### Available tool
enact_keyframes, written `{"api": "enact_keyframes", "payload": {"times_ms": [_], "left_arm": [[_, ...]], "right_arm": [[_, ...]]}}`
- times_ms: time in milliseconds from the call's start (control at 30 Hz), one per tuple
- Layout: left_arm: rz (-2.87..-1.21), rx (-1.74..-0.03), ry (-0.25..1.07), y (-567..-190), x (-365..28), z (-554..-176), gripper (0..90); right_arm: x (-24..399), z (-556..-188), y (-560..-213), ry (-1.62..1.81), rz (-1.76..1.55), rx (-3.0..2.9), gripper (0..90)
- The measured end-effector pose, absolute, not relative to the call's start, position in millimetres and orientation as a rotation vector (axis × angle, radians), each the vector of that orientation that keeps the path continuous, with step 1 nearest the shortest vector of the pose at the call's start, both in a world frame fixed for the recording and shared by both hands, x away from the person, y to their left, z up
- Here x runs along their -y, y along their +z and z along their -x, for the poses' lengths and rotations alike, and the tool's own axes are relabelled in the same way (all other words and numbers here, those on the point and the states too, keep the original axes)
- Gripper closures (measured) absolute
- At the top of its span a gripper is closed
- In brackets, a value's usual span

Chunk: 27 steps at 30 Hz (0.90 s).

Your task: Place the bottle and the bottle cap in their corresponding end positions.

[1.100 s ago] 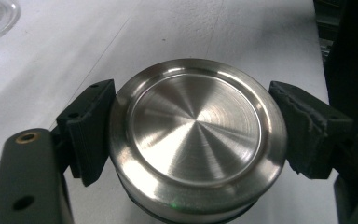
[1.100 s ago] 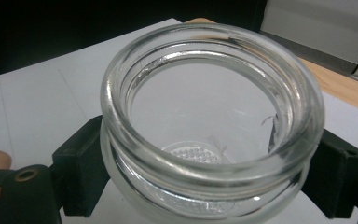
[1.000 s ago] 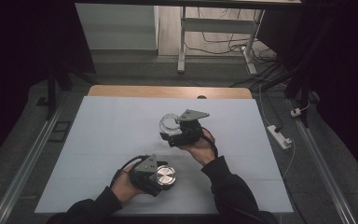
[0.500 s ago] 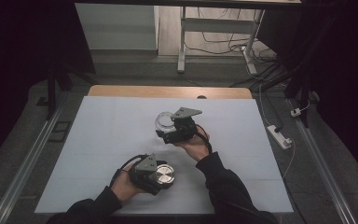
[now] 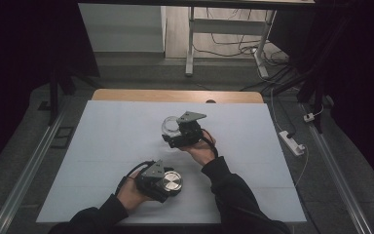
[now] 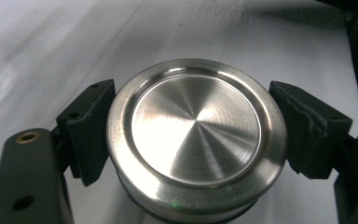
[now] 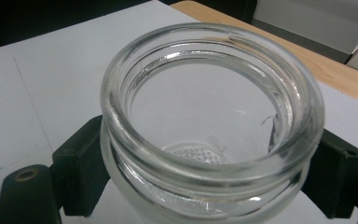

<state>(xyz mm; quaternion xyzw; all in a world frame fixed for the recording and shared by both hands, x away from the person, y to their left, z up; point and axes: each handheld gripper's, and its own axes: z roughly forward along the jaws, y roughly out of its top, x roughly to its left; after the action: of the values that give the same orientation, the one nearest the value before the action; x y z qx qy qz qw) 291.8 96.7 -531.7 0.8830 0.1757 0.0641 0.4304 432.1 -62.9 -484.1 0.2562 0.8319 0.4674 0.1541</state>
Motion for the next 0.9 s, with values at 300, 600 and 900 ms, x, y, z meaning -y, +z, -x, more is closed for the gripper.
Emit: {"api": "enact_keyframes", "payload": {"times_ms": [300, 600, 900], "left_arm": [[-2.217, -0.475, 0.159, -536, -95, -294, 19.8], [-2.242, -0.5, 0.145, -541, -93, -296, 19.7], [-2.245, -0.518, 0.155, -542, -91, -297, 19.7]], "right_arm": [[61, -434, -492, 1.294, -0.73, -2.405, 14.6], [62, -435, -500, 1.237, -0.733, -2.424, 14.6], [65, -437, -502, 1.193, -0.751, -2.438, 14.6]]}}
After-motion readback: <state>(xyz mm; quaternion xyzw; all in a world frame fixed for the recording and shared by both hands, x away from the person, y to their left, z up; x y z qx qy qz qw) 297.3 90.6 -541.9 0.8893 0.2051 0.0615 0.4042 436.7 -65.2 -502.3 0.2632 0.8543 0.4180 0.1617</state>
